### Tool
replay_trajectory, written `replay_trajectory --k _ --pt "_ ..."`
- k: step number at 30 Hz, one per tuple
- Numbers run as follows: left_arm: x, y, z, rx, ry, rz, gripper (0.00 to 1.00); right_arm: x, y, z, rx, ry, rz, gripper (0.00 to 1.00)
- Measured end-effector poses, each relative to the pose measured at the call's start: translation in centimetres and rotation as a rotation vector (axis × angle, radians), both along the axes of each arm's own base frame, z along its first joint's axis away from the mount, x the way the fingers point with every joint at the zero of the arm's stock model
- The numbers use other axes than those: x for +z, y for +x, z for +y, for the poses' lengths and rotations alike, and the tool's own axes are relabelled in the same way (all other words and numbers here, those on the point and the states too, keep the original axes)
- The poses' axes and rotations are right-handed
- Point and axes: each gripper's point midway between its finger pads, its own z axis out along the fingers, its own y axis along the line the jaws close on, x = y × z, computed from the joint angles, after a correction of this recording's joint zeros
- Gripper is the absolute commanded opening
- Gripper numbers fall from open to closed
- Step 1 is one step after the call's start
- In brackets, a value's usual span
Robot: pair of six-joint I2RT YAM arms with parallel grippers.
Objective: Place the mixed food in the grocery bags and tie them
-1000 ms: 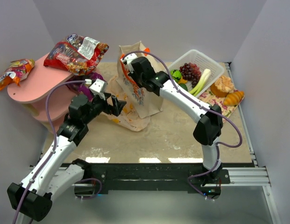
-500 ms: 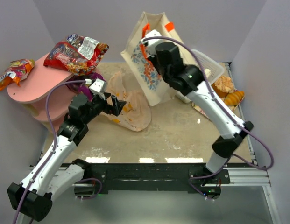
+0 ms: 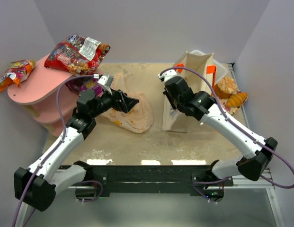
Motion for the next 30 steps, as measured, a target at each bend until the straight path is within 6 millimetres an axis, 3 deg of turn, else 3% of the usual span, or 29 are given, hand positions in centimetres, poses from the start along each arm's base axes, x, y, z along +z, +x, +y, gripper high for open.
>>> replay_trajectory --k 5,8,11,12,18,30 --pt "-1.2 0.2 -2.2 -0.063 -0.091 0.084 1.00 -6.1 -2.3 1.5 0.040 0.055 0.132 0.00" --pt "-2.1 0.3 -2.8 -0.076 -0.127 0.124 1.00 -7.8 -3.2 3.2 0.076 0.146 0.176 0.00" --pt "-2.4 0.2 -3.4 -0.088 -0.156 0.147 1.00 -8.3 -3.9 5.2 0.121 0.242 0.203 0.04" --pt "-2.4 0.0 -3.6 -0.094 -0.165 0.152 1.00 -8.3 -4.1 5.7 0.134 0.265 0.210 0.10" --pt "-1.9 0.2 -4.3 -0.097 -0.193 0.144 1.00 -7.3 -4.5 8.6 0.197 0.392 0.215 0.11" --pt "-7.8 1.1 -5.5 -0.056 -0.179 0.296 0.96 -6.9 -5.0 9.9 0.237 0.440 0.225 0.15"
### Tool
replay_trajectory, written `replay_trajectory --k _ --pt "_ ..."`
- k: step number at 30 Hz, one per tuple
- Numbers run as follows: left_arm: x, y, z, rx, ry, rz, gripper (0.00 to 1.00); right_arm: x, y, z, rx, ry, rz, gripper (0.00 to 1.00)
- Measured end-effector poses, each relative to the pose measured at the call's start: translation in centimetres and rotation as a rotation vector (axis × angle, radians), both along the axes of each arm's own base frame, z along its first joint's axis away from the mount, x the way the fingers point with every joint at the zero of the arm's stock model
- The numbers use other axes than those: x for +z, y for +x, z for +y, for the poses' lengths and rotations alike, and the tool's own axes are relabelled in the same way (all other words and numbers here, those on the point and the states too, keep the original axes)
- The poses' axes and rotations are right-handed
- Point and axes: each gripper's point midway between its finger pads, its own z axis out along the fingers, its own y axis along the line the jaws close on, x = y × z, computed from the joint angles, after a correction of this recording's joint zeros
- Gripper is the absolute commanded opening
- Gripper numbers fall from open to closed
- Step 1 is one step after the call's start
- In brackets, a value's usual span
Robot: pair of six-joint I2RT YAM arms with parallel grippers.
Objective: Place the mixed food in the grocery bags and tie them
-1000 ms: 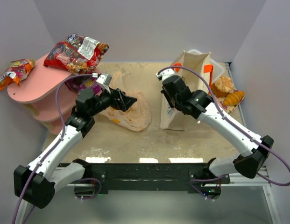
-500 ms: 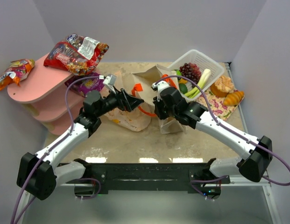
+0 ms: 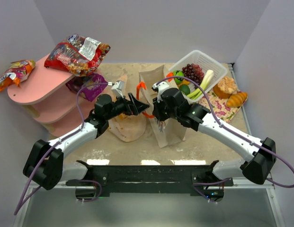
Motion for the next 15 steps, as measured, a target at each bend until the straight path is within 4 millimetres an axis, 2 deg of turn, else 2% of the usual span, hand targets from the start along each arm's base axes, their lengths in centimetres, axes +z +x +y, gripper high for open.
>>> replay_trajectory --k 7,15 --pt "-1.2 0.2 -0.3 0.034 -0.093 0.056 0.95 -0.4 -0.3 0.3 0.014 -0.005 -0.001 0.16" --pt "0.4 -0.8 -0.6 0.027 -0.246 0.045 0.92 -0.6 -0.3 0.3 0.016 -0.007 -0.002 0.17"
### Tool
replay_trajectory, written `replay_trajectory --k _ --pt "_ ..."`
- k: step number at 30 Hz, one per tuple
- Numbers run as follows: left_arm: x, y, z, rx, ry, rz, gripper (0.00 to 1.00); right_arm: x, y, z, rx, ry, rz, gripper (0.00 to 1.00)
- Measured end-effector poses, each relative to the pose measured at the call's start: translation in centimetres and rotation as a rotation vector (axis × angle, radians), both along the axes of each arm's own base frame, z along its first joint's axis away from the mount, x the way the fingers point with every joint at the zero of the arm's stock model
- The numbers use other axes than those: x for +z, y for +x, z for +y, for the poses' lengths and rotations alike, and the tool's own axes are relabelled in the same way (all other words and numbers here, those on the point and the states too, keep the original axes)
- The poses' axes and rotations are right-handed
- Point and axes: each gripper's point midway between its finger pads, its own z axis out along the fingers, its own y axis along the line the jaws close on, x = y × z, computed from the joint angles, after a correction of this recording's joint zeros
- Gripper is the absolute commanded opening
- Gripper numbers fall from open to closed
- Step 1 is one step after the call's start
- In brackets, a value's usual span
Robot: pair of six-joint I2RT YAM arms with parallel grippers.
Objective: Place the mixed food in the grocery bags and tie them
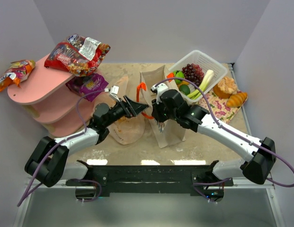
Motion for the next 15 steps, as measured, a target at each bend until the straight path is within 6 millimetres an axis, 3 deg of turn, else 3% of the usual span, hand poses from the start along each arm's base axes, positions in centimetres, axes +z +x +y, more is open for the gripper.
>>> replay_trajectory --k 6,12,15 --pt "0.4 0.0 -0.3 0.005 -0.027 -0.002 0.93 -0.2 -0.3 0.4 0.018 0.006 0.001 0.17" --pt "-0.8 1.3 -1.5 -0.008 -0.010 0.028 0.92 -0.4 -0.9 1.0 0.049 -0.005 -0.005 0.16" --pt "-1.1 1.6 -2.1 -0.022 -0.004 0.036 0.80 -0.6 -1.3 1.4 0.065 -0.017 -0.007 0.16"
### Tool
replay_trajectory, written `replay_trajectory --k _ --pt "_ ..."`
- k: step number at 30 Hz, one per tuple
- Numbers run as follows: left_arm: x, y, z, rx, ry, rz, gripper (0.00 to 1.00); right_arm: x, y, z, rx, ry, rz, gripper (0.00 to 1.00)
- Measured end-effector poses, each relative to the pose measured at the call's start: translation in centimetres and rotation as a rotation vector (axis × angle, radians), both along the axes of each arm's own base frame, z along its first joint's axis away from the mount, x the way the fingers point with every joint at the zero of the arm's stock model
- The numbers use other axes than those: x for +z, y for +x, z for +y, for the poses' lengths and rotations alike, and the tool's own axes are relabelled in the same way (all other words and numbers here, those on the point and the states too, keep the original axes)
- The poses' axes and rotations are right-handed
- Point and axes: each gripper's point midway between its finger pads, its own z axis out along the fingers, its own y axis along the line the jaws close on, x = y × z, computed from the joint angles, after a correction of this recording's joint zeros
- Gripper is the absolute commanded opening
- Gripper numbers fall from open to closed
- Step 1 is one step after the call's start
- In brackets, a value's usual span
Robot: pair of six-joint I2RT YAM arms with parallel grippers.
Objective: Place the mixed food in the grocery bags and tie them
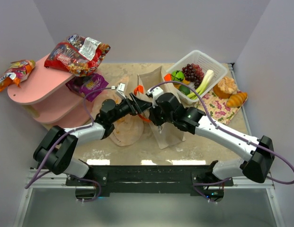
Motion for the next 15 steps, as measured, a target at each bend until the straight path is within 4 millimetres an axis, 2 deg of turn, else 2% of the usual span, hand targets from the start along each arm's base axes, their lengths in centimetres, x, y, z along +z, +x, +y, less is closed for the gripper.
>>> replay_trajectory --k 1,2,3,5,6,7,9,10,11,13,15 --pt "-0.1 0.1 -0.2 -0.004 0.001 0.001 0.68 -0.1 -0.1 0.1 0.006 -0.005 0.000 0.16" --pt "-0.1 0.2 -0.3 -0.010 0.004 0.001 0.60 -0.2 -0.3 0.3 0.013 -0.009 0.000 0.18" --pt "-0.2 0.1 -0.5 -0.016 0.007 0.001 0.53 -0.4 -0.4 0.4 0.018 -0.013 0.001 0.29" --pt "-0.1 0.0 -0.8 -0.033 0.018 -0.007 0.31 -0.6 -0.7 0.4 0.023 -0.020 0.009 0.39" --pt "-0.1 0.1 -0.9 -0.038 0.033 -0.016 0.15 -0.6 -0.8 0.3 0.025 -0.028 0.014 0.43" --pt "-0.5 0.1 -0.9 -0.040 0.054 -0.016 0.08 -0.4 -1.0 0.2 0.027 -0.034 0.017 0.55" --pt "-1.5 0.1 -0.8 -0.043 0.102 -0.003 0.00 0.5 -1.2 0.2 0.027 -0.036 0.016 0.64" --pt "-2.2 0.1 -0.7 -0.045 0.135 0.003 0.00 1.5 -1.2 0.0 0.029 -0.043 0.011 0.73" --pt "-2.6 0.1 -0.6 -0.044 0.155 0.006 0.00 2.4 -1.1 -0.1 0.023 -0.039 0.002 0.77" --pt "-3.2 0.1 -0.5 -0.050 0.206 0.005 0.00 5.4 -0.7 -0.5 -0.006 -0.031 -0.037 0.90" --pt "-3.3 0.2 -0.3 -0.053 0.239 -0.006 0.00 8.2 0.0 -1.2 -0.049 -0.018 -0.082 0.94"
